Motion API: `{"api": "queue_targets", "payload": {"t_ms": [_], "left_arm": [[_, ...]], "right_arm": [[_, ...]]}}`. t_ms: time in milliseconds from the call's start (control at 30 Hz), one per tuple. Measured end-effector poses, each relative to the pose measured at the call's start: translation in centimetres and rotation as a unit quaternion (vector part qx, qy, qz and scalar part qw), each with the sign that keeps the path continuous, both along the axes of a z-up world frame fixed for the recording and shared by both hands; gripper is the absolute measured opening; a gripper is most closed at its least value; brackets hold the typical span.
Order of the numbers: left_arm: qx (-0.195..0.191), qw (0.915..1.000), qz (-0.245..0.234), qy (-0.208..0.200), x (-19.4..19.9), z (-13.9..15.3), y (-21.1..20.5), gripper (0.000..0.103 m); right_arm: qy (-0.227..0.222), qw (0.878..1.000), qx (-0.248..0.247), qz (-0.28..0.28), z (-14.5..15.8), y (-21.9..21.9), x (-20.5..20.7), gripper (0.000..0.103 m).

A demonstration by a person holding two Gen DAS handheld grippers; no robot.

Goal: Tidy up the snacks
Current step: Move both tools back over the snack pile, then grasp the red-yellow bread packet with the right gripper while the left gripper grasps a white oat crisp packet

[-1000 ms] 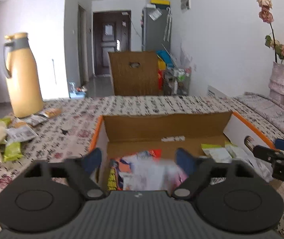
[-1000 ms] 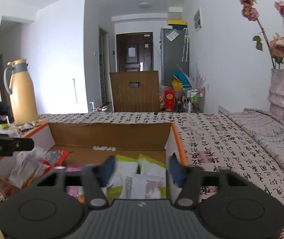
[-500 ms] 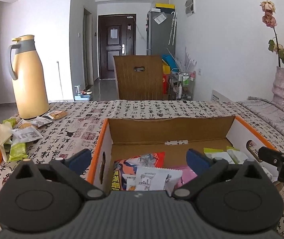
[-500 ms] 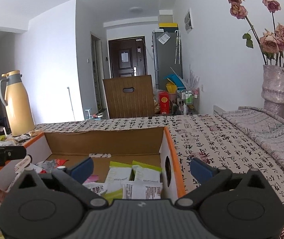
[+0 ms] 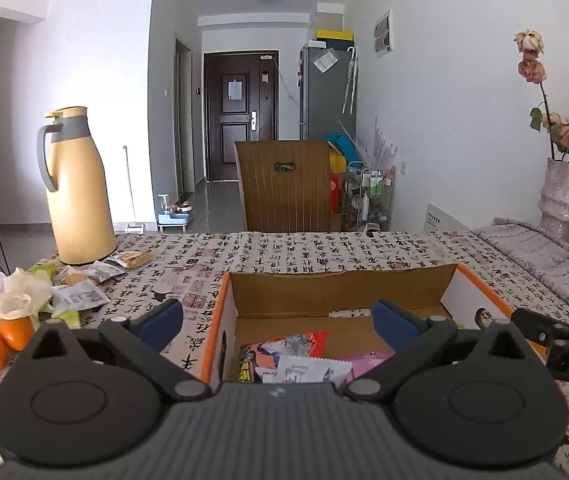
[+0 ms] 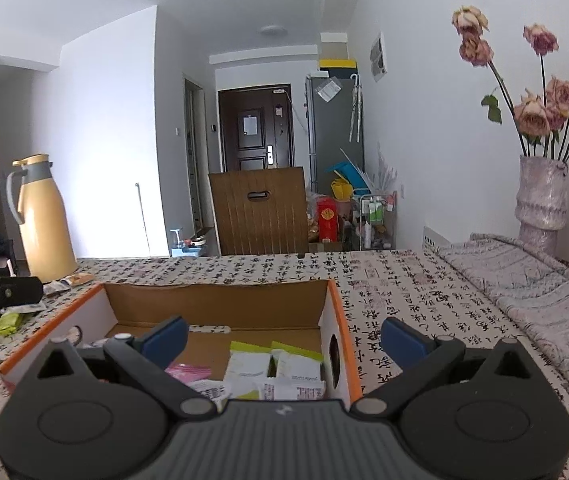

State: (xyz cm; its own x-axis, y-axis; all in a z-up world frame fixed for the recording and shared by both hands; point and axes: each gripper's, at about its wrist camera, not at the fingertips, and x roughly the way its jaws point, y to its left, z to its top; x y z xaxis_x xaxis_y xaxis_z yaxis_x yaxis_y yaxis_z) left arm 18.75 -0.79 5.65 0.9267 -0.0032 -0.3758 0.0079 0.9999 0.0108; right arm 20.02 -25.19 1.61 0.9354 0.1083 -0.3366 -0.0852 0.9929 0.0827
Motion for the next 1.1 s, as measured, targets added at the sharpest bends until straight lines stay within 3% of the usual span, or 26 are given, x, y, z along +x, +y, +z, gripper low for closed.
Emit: {"api": "queue_targets", "payload": {"t_ms": [533, 1100], "left_arm": [[-0.004, 1.0000, 0.000, 0.006, -7.1, 0.4, 1.5, 0.103], [0.004, 0.9977, -0.009, 0.067, -11.8, -3.7, 3.5, 0.103]], "right_arm": [[-0.006, 1.000, -0.013, 0.028, 1.6, 2.3, -8.4, 0.103], [0.072, 0.995, -0.011, 0.070, -2.7, 5.5, -13.8, 0.103]]}}
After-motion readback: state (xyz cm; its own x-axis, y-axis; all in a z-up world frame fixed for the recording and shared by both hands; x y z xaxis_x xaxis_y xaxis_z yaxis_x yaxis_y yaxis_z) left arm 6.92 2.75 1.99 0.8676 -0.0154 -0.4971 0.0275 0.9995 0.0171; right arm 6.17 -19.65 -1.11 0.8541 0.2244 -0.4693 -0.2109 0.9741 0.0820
